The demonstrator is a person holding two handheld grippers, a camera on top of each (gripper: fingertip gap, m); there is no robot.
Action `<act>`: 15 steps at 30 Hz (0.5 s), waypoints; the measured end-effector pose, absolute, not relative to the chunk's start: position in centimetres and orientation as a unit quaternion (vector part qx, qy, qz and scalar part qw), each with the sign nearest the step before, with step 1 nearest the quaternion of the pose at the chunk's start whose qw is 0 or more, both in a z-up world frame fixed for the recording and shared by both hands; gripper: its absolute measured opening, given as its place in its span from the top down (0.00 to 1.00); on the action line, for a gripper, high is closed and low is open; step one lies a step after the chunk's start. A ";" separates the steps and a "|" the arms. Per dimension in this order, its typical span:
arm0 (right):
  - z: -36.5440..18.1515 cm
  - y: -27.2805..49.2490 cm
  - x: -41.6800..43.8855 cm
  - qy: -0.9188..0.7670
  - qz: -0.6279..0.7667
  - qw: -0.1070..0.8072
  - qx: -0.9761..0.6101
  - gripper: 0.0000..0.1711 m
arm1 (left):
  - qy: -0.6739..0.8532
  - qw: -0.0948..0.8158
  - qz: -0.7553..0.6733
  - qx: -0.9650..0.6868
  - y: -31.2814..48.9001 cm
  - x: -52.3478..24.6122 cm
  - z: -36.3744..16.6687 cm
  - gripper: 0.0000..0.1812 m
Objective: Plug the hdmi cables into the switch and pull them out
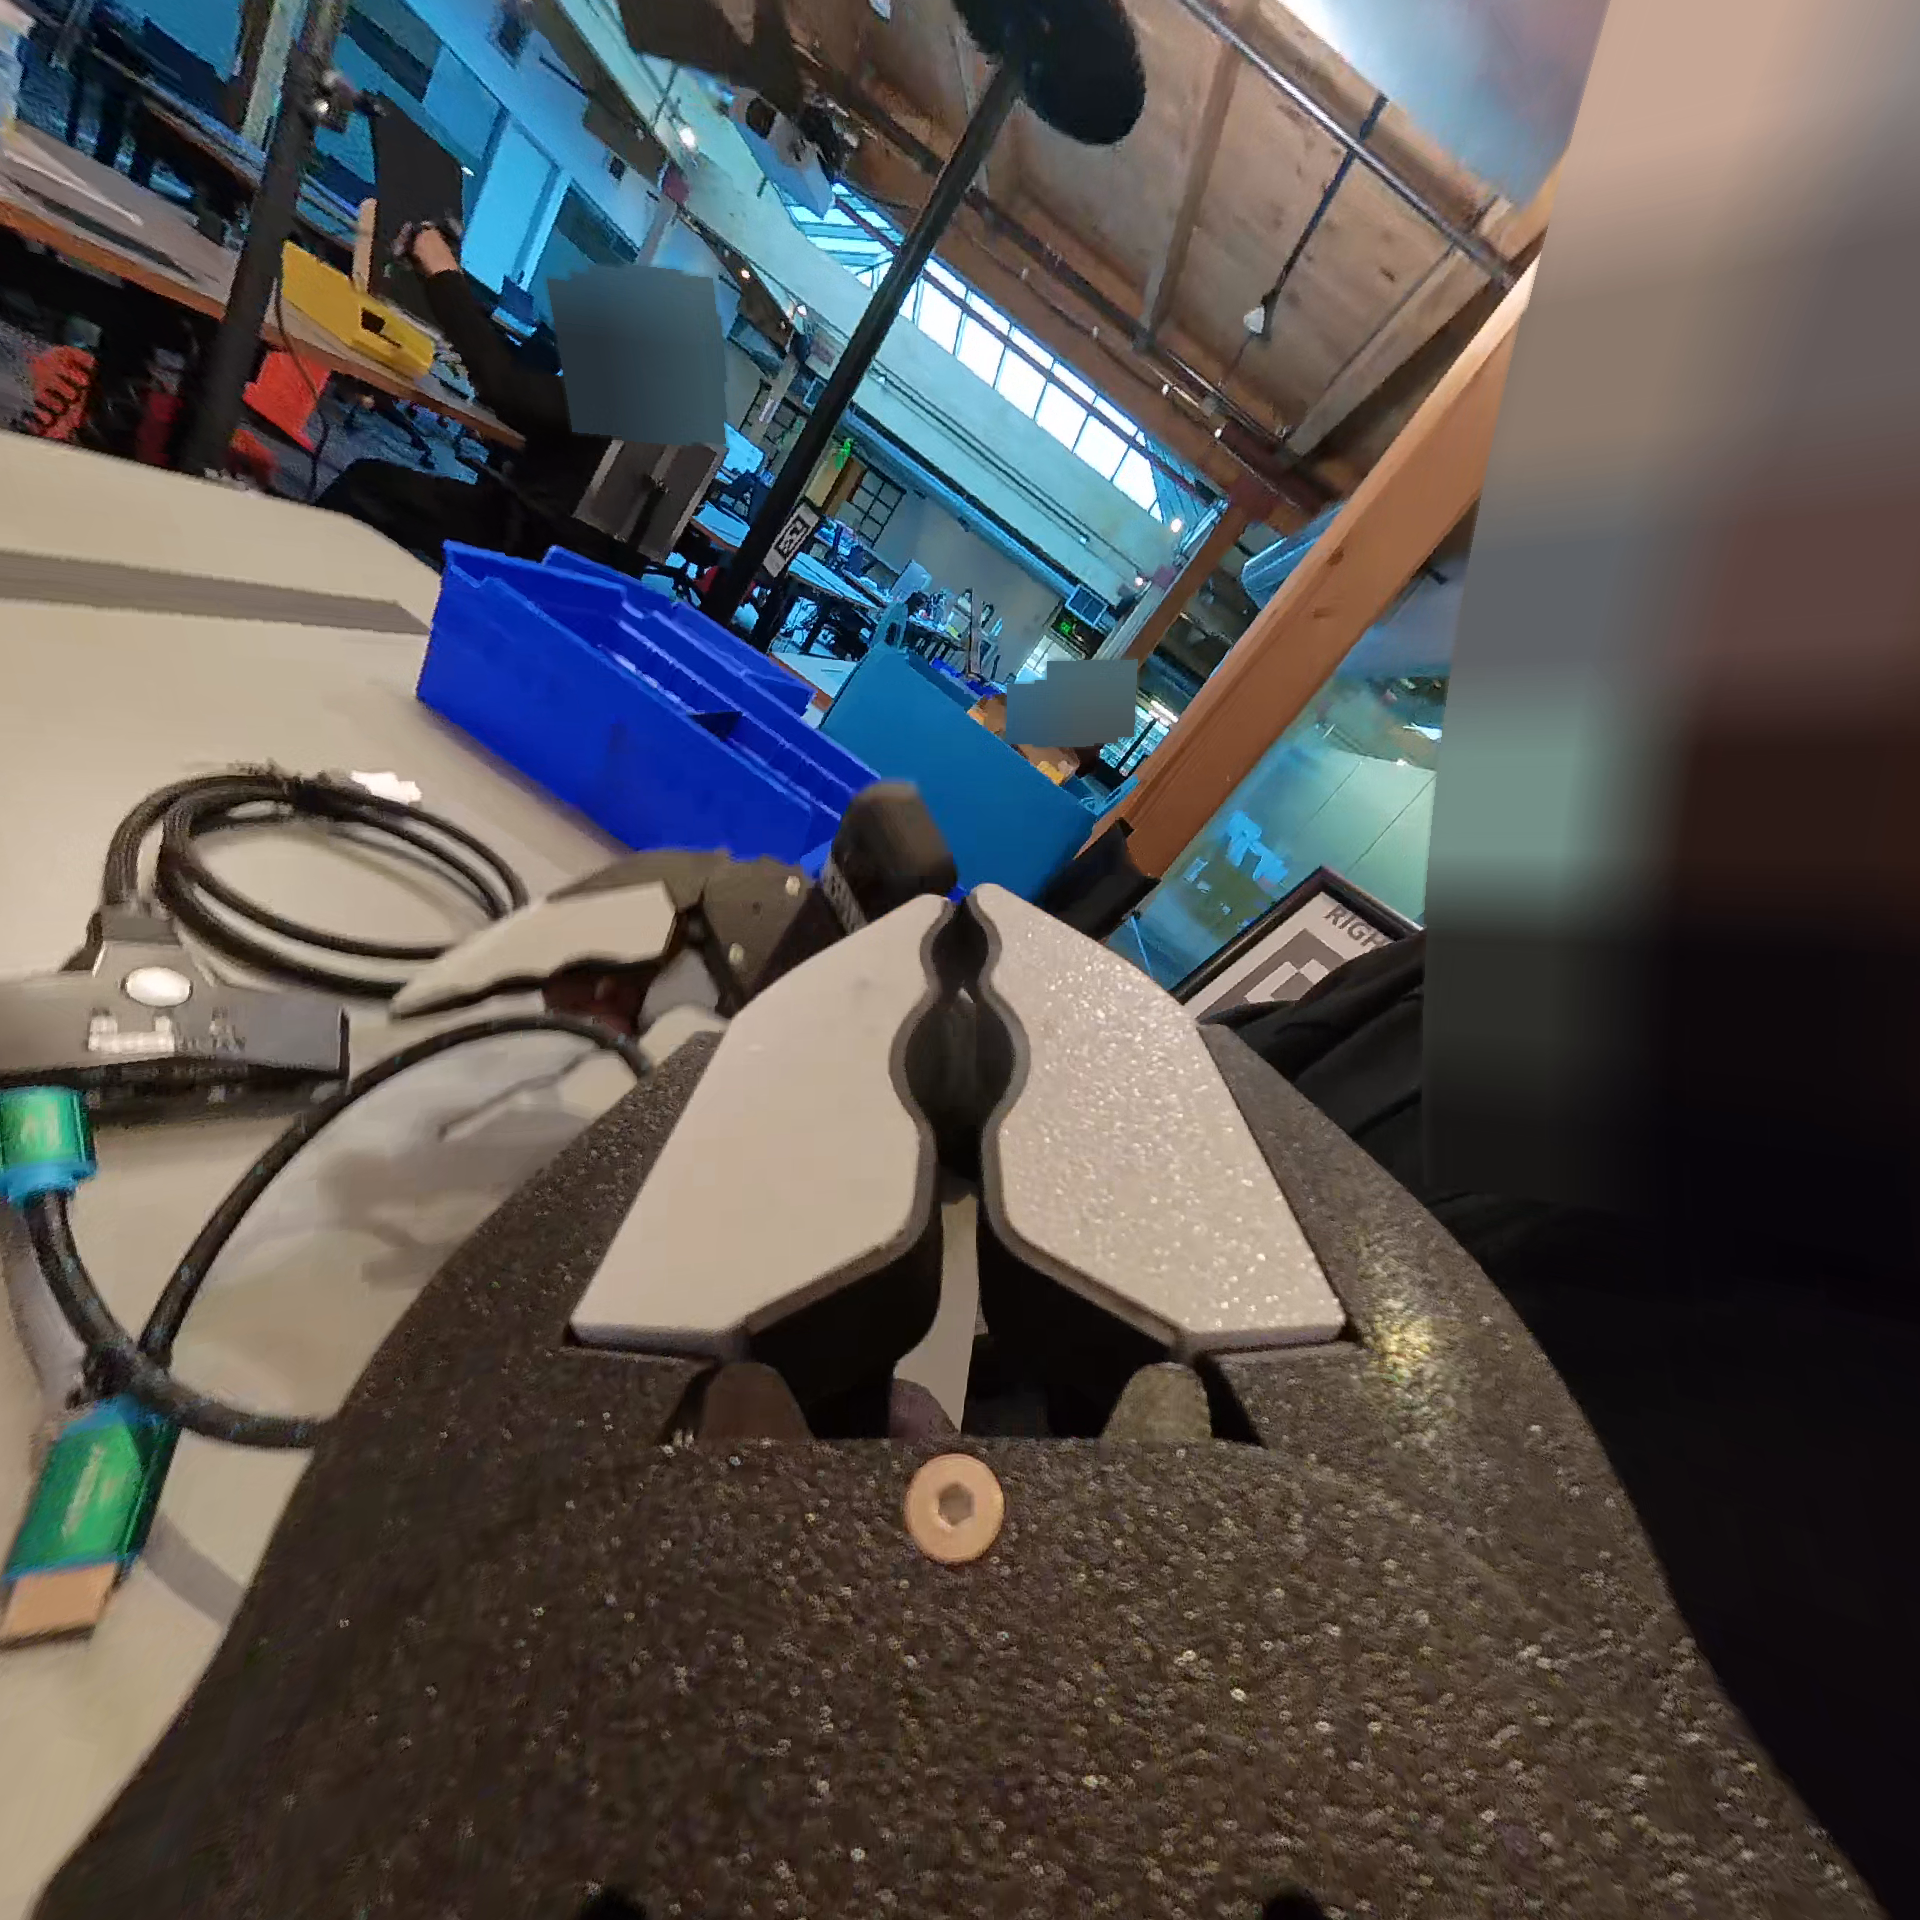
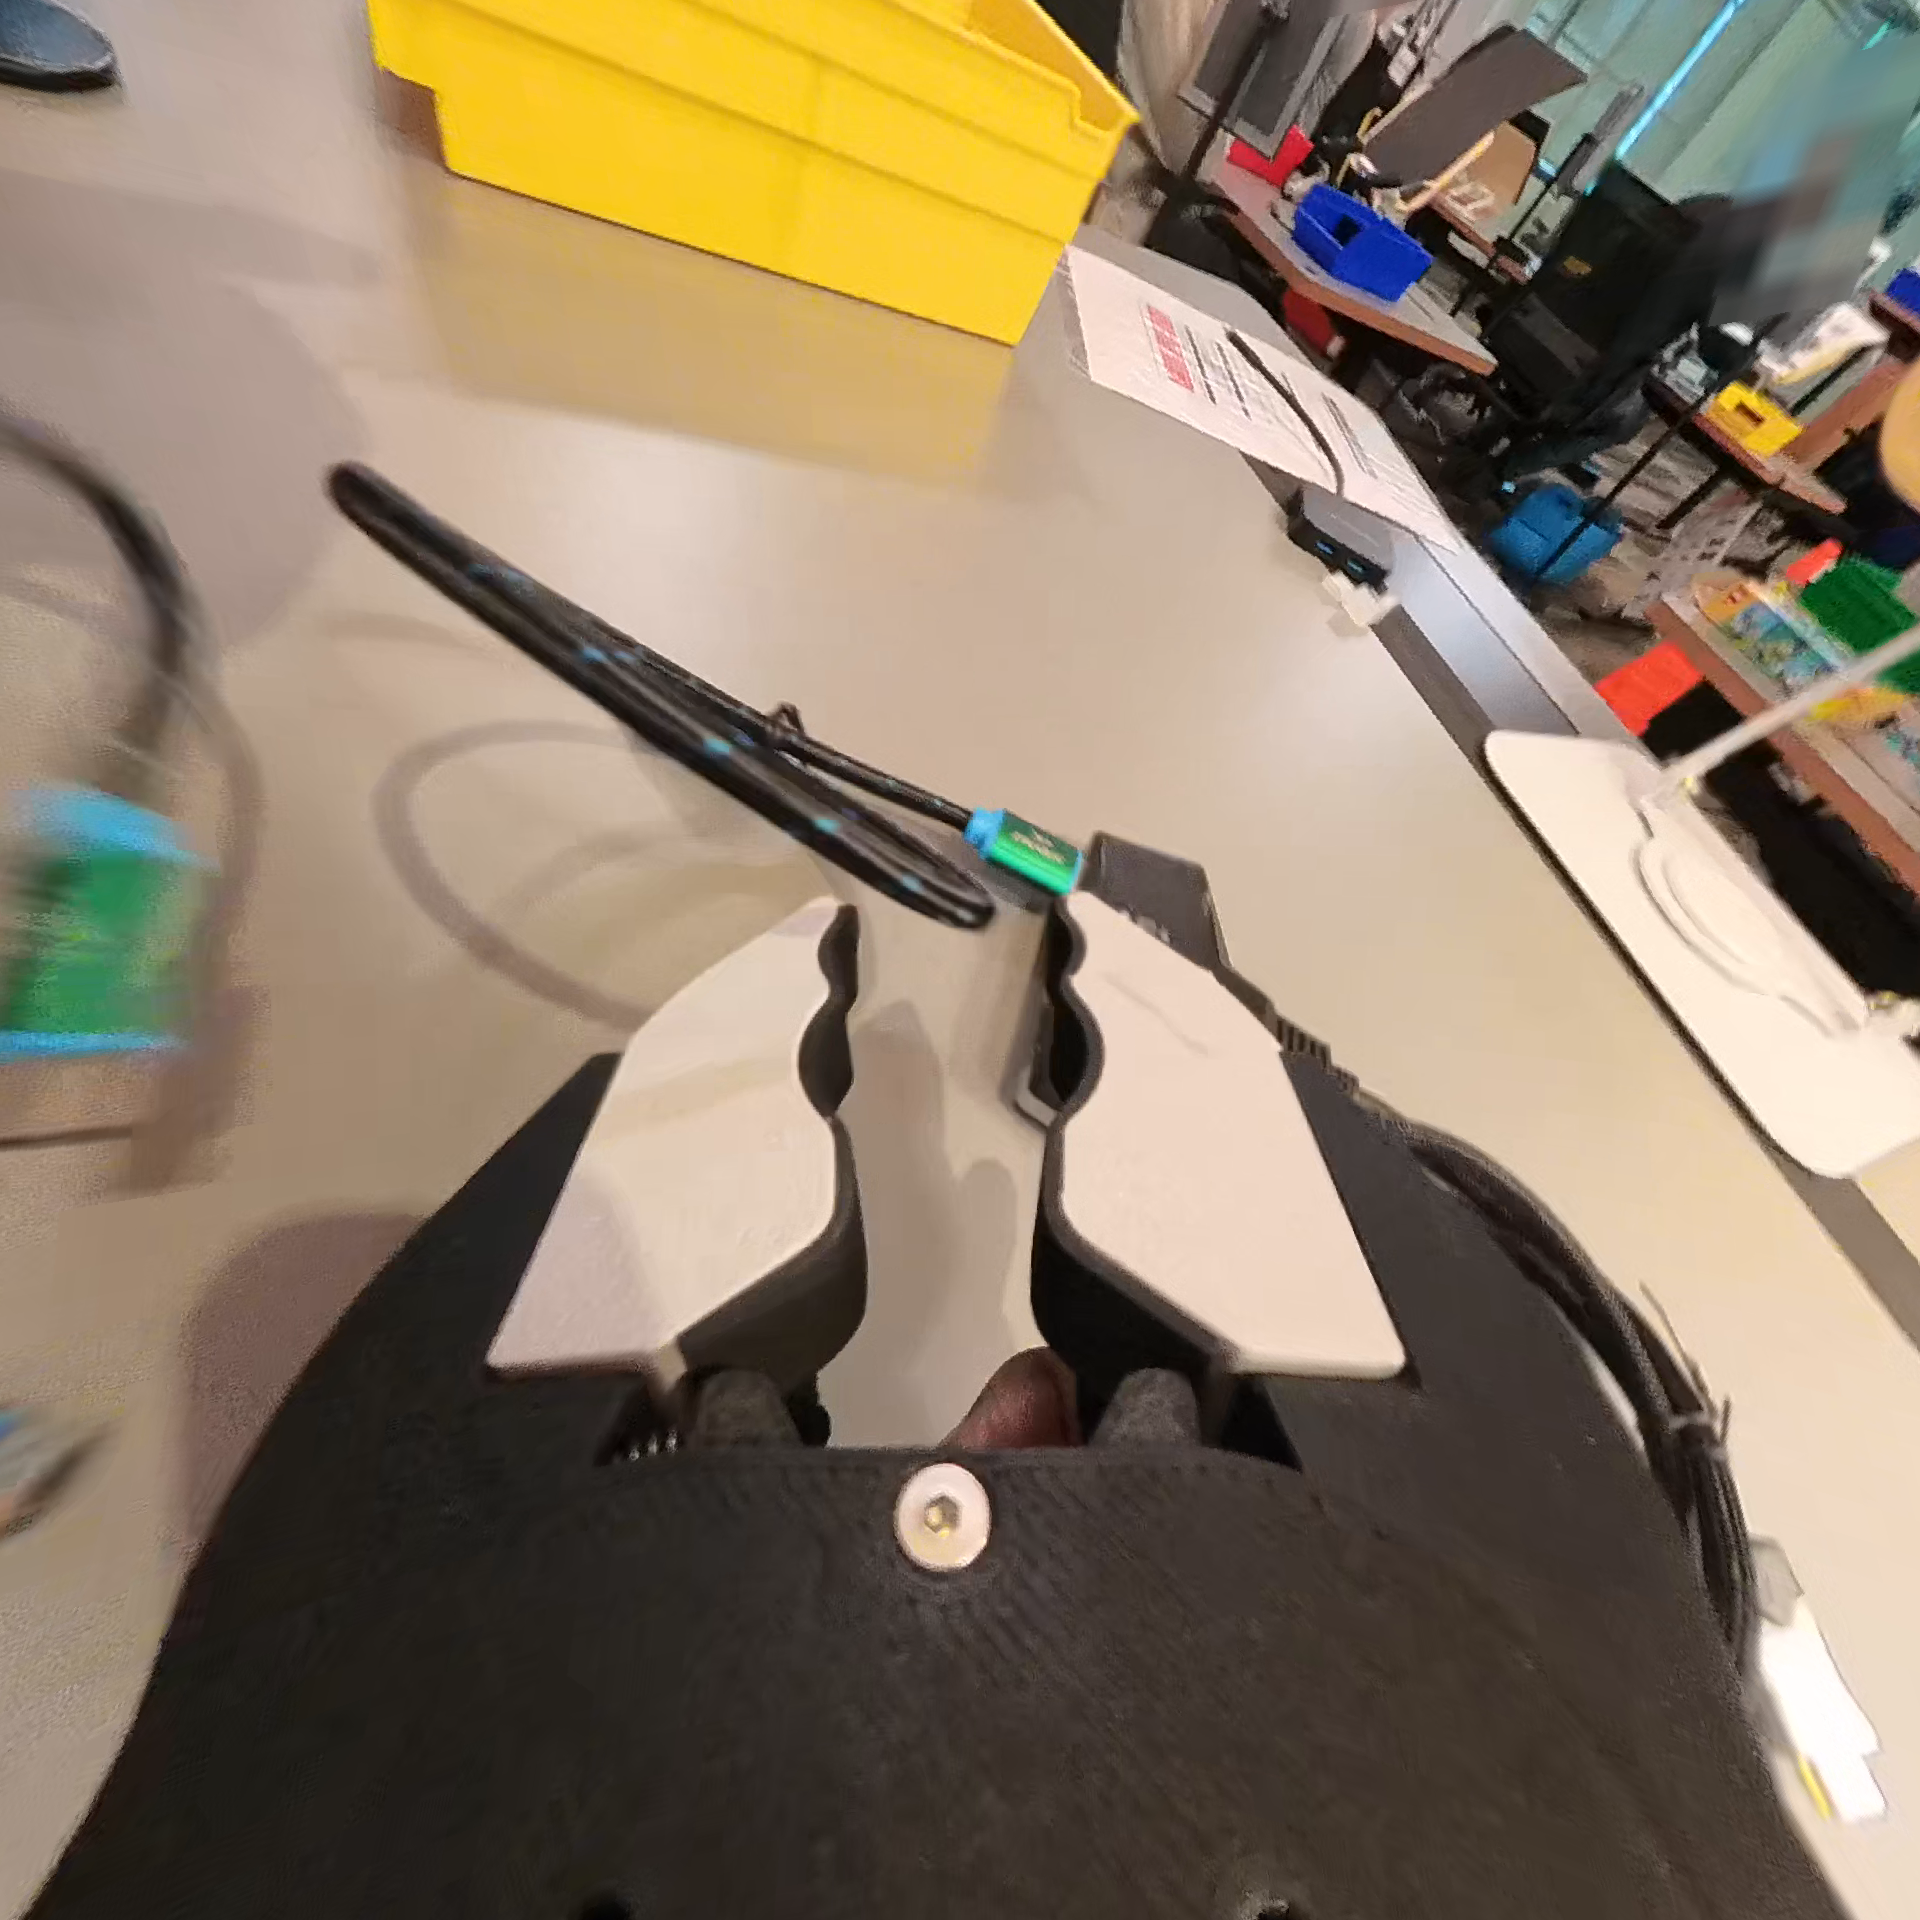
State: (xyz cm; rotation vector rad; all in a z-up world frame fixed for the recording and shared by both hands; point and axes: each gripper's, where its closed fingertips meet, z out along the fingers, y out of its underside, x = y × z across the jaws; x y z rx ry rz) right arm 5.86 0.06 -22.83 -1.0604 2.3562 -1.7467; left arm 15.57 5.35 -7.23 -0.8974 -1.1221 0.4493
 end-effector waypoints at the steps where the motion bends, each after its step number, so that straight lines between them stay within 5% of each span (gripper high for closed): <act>1: -22.9 0.1 5.1 0.763 -0.557 0.015 -0.329 0.79 | -0.518 0.724 0.204 -0.407 5.3 15.5 -8.5 1.00; 7: -23.2 2.5 1.4 0.796 -0.529 -0.037 -0.290 0.80 | -0.569 0.673 0.264 -0.392 3.3 13.9 -15.2 1.00; 15: -25.1 9.0 7.6 0.794 -0.441 0.141 -0.394 0.78 | -0.563 0.585 0.266 -0.520 5.9 13.6 -18.3 1.00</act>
